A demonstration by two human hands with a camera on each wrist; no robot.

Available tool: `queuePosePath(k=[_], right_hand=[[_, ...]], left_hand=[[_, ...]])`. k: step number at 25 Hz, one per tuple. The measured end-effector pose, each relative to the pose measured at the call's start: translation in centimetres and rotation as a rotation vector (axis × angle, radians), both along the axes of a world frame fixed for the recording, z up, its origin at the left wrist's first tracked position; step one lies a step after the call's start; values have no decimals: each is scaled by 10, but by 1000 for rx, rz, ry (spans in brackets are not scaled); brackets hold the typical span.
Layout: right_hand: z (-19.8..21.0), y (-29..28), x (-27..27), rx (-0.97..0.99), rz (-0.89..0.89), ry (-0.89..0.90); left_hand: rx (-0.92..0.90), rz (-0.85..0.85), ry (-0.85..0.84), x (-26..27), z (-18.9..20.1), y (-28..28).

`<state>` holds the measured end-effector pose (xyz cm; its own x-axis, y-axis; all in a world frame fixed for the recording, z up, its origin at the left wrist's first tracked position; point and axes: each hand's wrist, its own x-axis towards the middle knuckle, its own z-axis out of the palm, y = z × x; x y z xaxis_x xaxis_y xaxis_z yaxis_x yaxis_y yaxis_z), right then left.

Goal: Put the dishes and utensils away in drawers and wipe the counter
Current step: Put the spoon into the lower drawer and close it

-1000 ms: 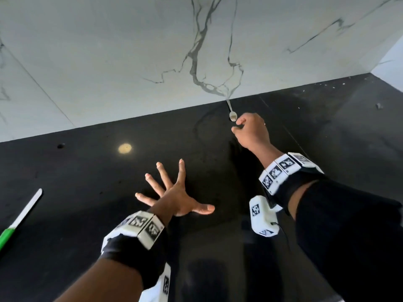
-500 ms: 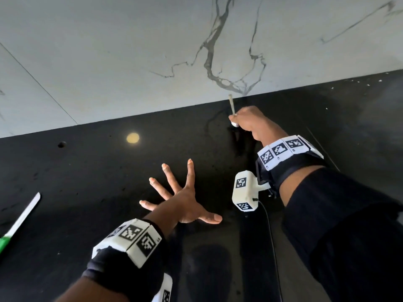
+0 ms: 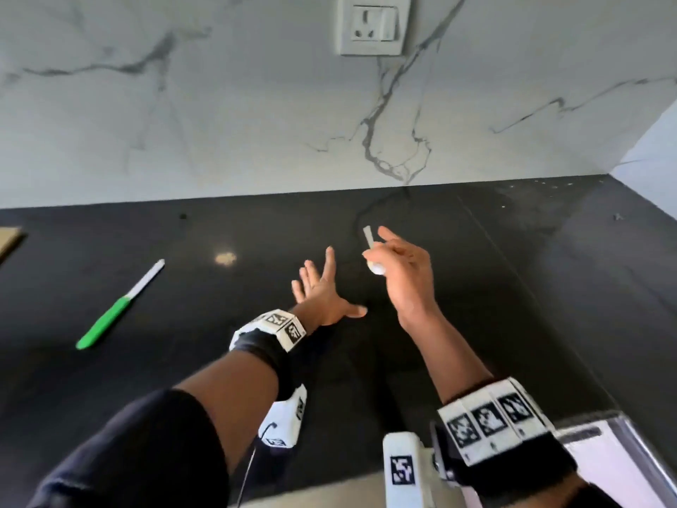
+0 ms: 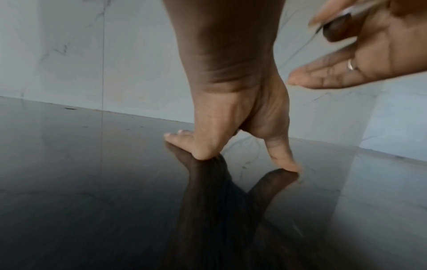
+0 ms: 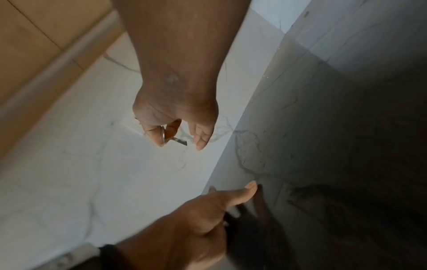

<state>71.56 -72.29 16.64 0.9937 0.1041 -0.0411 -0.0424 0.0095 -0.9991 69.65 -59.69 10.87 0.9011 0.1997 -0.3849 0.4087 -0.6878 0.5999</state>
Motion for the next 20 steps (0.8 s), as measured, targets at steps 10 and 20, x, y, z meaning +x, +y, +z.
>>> queuePosePath(k=[10,20], right_hand=[[-13,183,-352,297,520,143],[-76,308,-588,173,967,467]], left_hand=[[407,146,-672,-421,22,170],[609,399,-464,-695,-11,274]])
